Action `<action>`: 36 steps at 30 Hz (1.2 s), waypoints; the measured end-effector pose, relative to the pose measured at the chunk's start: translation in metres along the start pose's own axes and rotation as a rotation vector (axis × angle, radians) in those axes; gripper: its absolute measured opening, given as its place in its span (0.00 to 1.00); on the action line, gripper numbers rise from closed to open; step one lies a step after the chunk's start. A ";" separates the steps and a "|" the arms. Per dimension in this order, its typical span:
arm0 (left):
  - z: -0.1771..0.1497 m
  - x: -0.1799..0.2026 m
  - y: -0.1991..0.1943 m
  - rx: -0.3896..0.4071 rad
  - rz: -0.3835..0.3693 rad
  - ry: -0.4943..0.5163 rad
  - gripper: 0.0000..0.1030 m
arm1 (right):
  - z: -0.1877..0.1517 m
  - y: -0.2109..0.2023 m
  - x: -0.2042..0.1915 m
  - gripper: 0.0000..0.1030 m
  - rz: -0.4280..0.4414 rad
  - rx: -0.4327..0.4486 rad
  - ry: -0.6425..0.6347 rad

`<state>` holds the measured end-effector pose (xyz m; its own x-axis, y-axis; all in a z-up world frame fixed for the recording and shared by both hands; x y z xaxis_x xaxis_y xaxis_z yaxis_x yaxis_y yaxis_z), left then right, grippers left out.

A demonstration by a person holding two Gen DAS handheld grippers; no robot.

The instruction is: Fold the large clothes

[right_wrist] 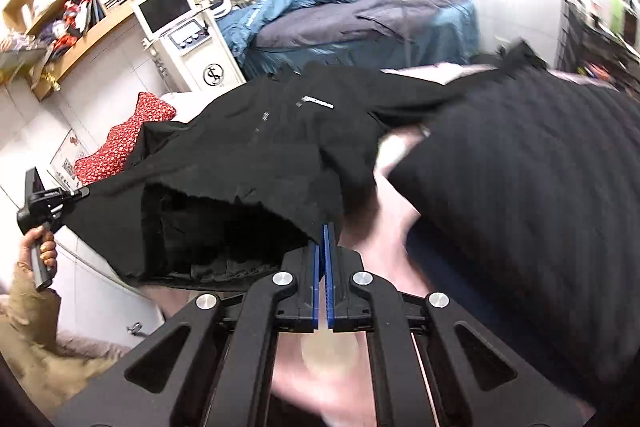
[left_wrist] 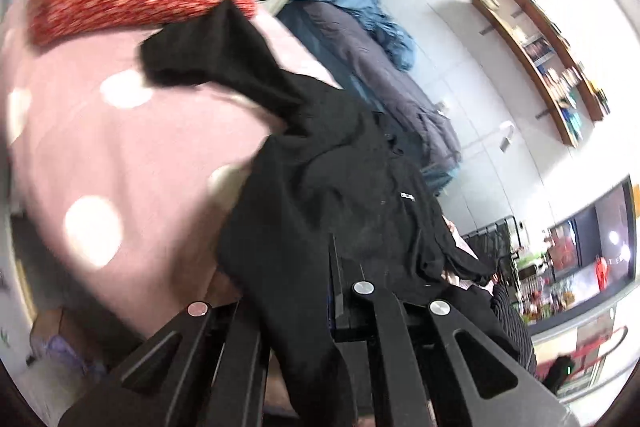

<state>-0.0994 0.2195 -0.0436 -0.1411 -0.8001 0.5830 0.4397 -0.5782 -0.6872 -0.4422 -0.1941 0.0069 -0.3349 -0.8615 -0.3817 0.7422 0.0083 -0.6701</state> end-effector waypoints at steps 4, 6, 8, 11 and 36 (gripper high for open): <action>-0.019 -0.037 0.020 -0.098 0.134 -0.047 0.13 | -0.047 0.002 0.034 0.05 -0.027 -0.195 0.049; -0.034 -0.062 0.051 -0.243 0.262 -0.086 0.30 | -0.069 0.023 0.041 0.14 -0.076 -0.333 0.024; -0.043 -0.067 0.065 -0.292 0.261 -0.075 0.36 | -0.079 0.036 0.043 0.59 -0.195 -0.403 -0.061; -0.037 -0.070 0.059 -0.262 0.271 -0.055 0.52 | -0.063 0.032 0.031 0.79 -0.263 -0.345 -0.153; -0.011 -0.031 0.044 -0.049 0.442 0.259 0.88 | -0.034 0.109 0.001 0.78 -0.255 -0.396 -0.239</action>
<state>-0.0854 0.2172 -0.0963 -0.1688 -0.9794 0.1104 0.4653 -0.1779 -0.8671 -0.3816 -0.1762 -0.0879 -0.3003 -0.9525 -0.0506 0.3630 -0.0651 -0.9295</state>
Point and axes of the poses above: each gripper's, at about its wrist camera, not at the fingertips, and y roughly the way its jaws point, x to its right, z to its top, the point moved 5 cm from there along y, roughly the way its jaws point, and after that the axes turned 6 degrees about z, right-handed, at the moved point
